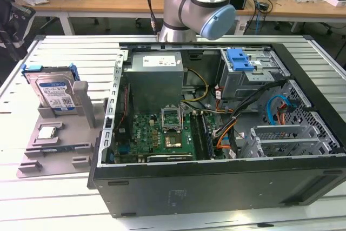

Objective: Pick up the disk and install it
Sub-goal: 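Reach for the disk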

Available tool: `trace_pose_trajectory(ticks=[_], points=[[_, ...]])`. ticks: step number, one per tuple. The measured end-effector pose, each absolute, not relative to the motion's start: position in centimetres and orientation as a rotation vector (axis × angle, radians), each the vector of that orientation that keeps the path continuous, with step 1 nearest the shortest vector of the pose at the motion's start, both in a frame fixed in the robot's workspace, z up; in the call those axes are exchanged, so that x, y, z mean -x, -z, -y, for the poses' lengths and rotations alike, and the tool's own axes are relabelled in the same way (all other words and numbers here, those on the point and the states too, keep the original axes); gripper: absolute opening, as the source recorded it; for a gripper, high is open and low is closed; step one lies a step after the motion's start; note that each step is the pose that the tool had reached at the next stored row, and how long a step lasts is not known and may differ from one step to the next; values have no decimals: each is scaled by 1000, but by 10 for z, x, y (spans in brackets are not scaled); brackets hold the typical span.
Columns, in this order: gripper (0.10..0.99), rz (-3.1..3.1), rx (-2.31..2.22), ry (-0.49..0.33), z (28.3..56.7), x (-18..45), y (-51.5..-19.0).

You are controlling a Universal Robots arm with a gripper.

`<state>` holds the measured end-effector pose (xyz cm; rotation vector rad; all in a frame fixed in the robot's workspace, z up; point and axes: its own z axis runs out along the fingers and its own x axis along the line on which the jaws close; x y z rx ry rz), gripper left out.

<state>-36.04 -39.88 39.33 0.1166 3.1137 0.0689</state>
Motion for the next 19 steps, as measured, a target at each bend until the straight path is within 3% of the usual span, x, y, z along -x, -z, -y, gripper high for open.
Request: trace_pose_trajectory(ticks=[19], points=[[106,-3114,-117,-69,399,393,-393]])
